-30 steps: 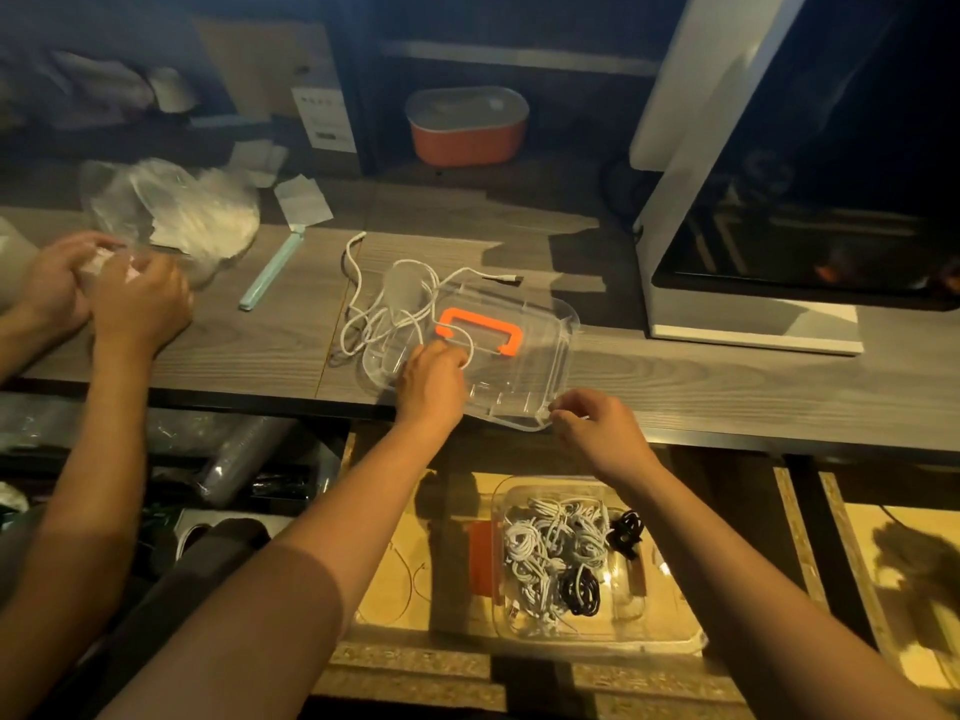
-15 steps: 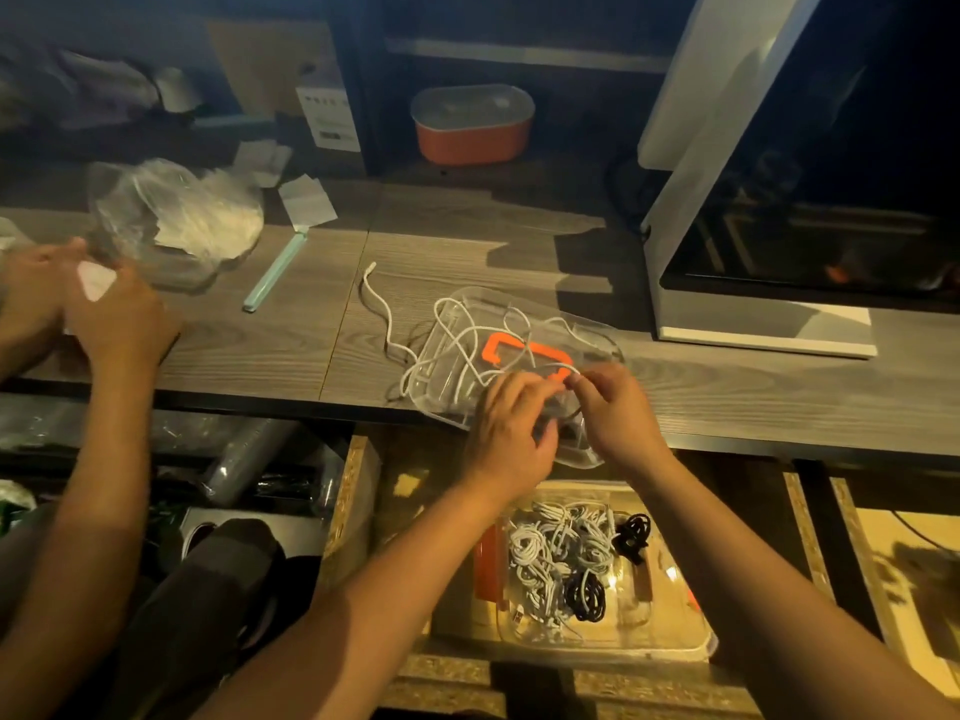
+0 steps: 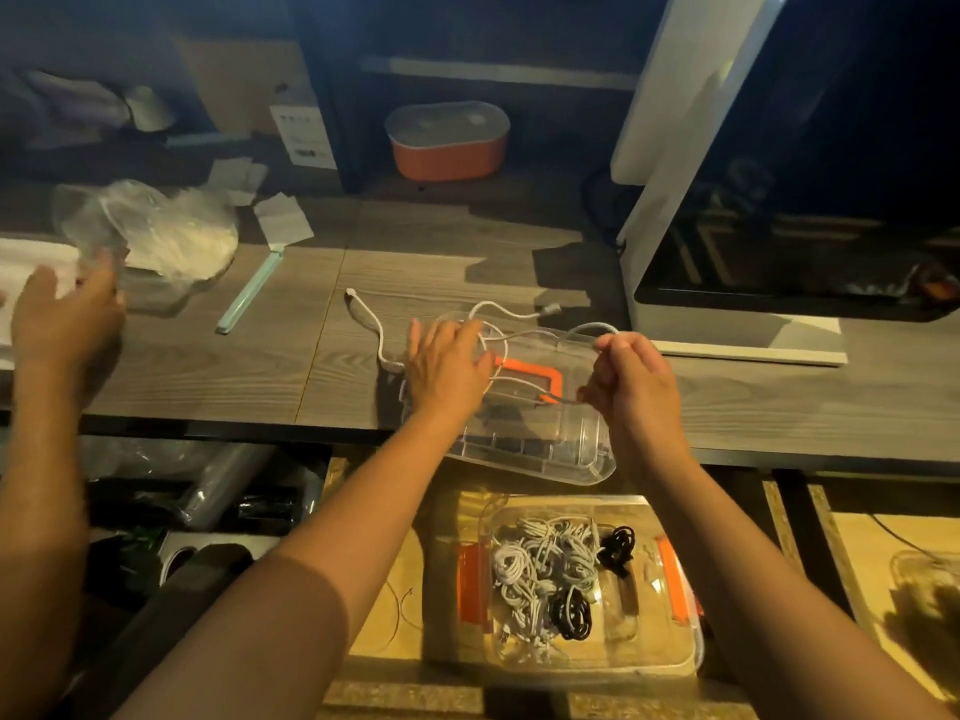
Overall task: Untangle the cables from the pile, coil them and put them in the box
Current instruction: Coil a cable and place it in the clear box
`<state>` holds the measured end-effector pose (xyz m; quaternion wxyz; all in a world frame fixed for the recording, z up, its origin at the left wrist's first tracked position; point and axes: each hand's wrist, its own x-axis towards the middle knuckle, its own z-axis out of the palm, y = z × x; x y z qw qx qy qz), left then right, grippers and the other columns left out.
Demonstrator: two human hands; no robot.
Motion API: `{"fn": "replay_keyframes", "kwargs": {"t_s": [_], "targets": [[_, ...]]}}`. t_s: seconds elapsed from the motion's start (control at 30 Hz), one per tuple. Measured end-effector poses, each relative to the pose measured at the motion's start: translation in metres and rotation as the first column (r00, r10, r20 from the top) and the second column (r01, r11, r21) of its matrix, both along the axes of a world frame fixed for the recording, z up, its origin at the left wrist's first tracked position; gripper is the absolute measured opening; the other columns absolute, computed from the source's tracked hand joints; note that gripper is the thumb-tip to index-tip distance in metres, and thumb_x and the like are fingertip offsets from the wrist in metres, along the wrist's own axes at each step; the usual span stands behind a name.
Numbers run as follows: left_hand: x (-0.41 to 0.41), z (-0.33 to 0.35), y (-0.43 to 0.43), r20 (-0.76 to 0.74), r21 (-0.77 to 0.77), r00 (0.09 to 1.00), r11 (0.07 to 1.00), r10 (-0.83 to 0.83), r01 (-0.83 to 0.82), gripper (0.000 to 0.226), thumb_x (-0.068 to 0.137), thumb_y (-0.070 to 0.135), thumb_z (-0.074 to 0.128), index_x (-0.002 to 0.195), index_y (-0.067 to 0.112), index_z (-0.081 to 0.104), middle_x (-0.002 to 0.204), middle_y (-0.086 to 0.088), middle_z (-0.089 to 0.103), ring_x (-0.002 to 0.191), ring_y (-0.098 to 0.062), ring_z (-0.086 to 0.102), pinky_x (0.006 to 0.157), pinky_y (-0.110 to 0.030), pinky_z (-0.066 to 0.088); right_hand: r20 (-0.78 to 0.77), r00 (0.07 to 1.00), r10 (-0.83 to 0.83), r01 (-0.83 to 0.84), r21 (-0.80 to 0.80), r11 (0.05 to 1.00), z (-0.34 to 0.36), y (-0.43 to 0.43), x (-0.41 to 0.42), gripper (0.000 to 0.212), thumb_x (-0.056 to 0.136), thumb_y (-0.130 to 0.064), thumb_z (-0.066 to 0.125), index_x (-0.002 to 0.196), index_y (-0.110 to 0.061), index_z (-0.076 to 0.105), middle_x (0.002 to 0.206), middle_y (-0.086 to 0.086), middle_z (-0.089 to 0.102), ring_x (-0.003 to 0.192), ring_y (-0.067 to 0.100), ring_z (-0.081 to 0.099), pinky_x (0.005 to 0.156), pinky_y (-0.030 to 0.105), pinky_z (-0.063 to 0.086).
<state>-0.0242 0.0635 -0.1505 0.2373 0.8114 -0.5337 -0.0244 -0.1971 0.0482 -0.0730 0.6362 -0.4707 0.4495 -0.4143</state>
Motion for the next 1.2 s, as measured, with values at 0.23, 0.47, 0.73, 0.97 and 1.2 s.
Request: {"fn": "replay_keyframes", "kwargs": {"t_s": [0.23,0.47,0.73,0.97,1.2], "targets": [[0.033,0.021,-0.009,0.073,0.038,0.984,0.986,0.161,-0.164,0.025,0.088,0.027,0.06,0.113,0.022,0.059,0.116,-0.003,0.053,0.115,-0.022,0.044,0.104,-0.034,0.024,-0.308,0.937,-0.162,0.03,-0.393,0.919,0.015,-0.018,-0.019,0.022,0.097,-0.017,0.049,0.086,-0.022,0.067,0.063,-0.021,0.059,0.063,-0.01,0.056,0.054,0.006,0.043],[-0.001,0.056,-0.009,-0.457,0.064,0.833,0.923,-0.311,0.38,0.052,0.086,0.034,0.064,0.135,0.03,0.047,0.13,0.009,0.048,0.115,-0.011,0.047,0.094,-0.026,0.038,-0.425,0.904,0.047,-0.272,-0.487,0.83,0.029,-0.028,-0.023,0.027,0.097,-0.013,0.048,0.086,-0.033,0.063,0.069,-0.028,0.061,0.073,-0.006,0.056,0.064,0.009,0.044],[-0.003,0.045,-0.003,-0.112,0.218,0.97,0.947,-0.216,0.236,0.019,0.093,0.034,0.053,0.105,0.027,0.066,0.1,0.0,0.068,0.094,-0.023,0.06,0.071,-0.029,0.039,-0.55,0.808,-0.21,-0.102,-0.482,0.87,0.015,-0.038,-0.054,0.018,0.097,-0.022,0.047,0.104,-0.019,0.064,0.084,-0.009,0.06,0.082,0.001,0.056,0.07,0.015,0.046],[0.017,0.061,-0.006,0.086,0.019,0.996,1.0,0.017,-0.019,0.021,0.095,0.029,0.05,0.107,0.02,0.066,0.1,-0.004,0.069,0.094,-0.026,0.06,0.081,-0.032,0.036,-0.808,0.504,-0.306,-0.238,-0.47,0.85,-0.018,-0.036,-0.085,0.033,0.098,-0.03,0.044,0.111,-0.006,0.064,0.094,0.012,0.063,0.081,0.019,0.05,0.067,0.033,0.038],[0.046,0.06,0.0,0.043,0.126,0.999,0.992,0.008,-0.013,0.021,0.097,0.022,0.046,0.103,0.018,0.065,0.094,-0.007,0.067,0.085,-0.026,0.059,0.074,-0.033,0.043,-0.902,0.407,-0.145,-0.107,-0.205,0.973,-0.018,-0.053,-0.124,0.036,0.099,-0.034,0.042,0.123,-0.012,0.055,0.106,0.012,0.059,0.09,0.025,0.052,0.076,0.041,0.044]]}}
